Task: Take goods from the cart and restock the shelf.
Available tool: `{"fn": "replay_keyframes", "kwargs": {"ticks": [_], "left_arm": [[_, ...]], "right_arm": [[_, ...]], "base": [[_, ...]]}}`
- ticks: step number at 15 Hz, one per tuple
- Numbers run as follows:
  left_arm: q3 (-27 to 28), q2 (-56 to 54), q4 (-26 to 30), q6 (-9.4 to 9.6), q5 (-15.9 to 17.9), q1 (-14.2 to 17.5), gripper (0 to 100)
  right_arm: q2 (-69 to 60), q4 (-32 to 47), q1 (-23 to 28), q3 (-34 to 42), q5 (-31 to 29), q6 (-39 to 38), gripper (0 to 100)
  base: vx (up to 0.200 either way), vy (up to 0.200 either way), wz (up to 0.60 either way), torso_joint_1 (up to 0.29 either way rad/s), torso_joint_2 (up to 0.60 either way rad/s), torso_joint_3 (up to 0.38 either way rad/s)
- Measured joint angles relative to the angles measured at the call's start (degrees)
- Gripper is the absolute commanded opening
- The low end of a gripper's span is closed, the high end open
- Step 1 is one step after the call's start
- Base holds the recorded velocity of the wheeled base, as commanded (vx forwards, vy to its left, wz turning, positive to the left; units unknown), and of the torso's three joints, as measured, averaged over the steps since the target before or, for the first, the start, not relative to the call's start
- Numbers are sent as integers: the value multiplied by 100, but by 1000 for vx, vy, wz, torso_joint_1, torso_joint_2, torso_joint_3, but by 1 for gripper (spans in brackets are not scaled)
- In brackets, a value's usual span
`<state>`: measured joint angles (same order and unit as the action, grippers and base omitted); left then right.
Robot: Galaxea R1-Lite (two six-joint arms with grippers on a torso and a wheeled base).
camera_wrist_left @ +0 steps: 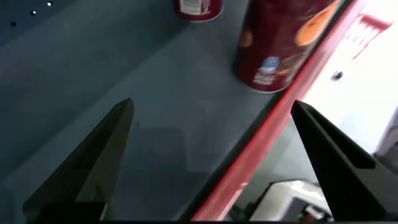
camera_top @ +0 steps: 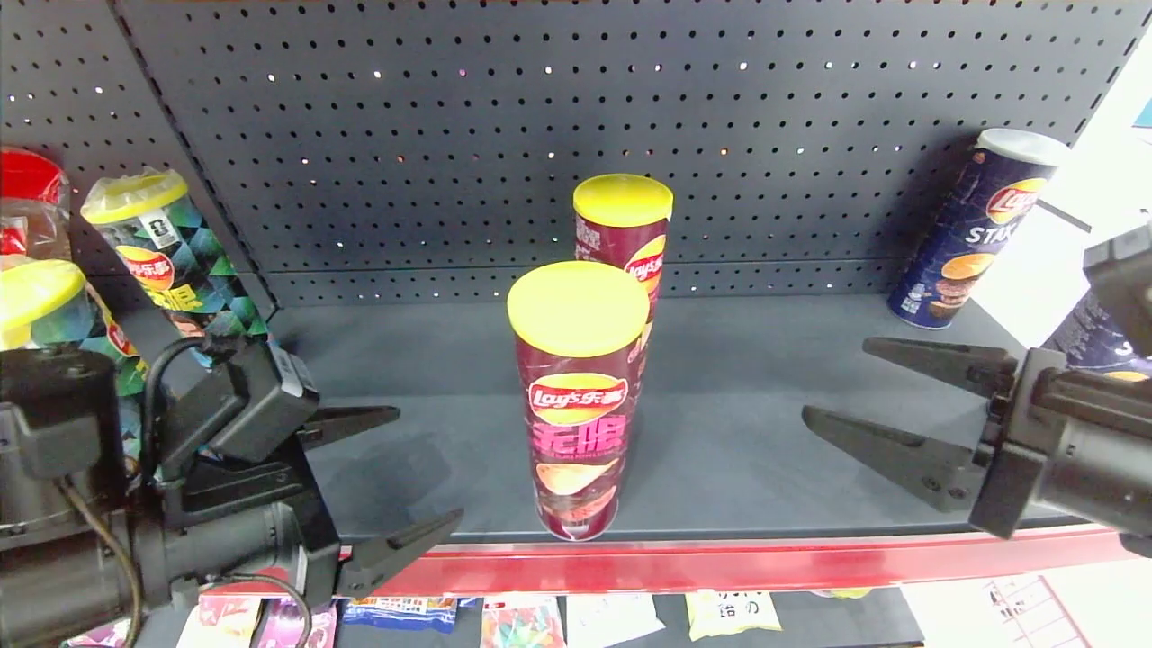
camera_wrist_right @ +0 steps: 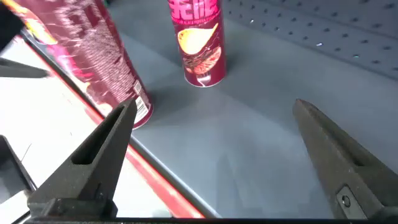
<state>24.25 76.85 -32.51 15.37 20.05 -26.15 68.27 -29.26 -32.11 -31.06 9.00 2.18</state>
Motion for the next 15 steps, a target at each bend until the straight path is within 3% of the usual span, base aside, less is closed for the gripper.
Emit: {"fn": "replay_keyframes", "kwargs": {"ticks": [1, 3, 10, 15], "left_arm": [[63, 168, -5, 156, -93, -6, 100], [246, 446, -6, 291, -134, -52, 100], [725, 1085, -6, 301, -141, -351, 100], [858, 1265, -6, 301, -158, -395, 100]], "right_arm": [[-146, -5, 39, 39, -41, 0, 100], [-304, -7, 157, 45, -63, 0, 100], [-457, -7, 466, 55, -66, 0, 100], [-460, -7, 472, 28, -60, 0, 100]], "base": [[0, 0, 0, 0, 0, 0], [0, 0, 0, 0, 0, 0], [0, 0, 0, 0, 0, 0], [0, 0, 0, 0, 0, 0]]}}
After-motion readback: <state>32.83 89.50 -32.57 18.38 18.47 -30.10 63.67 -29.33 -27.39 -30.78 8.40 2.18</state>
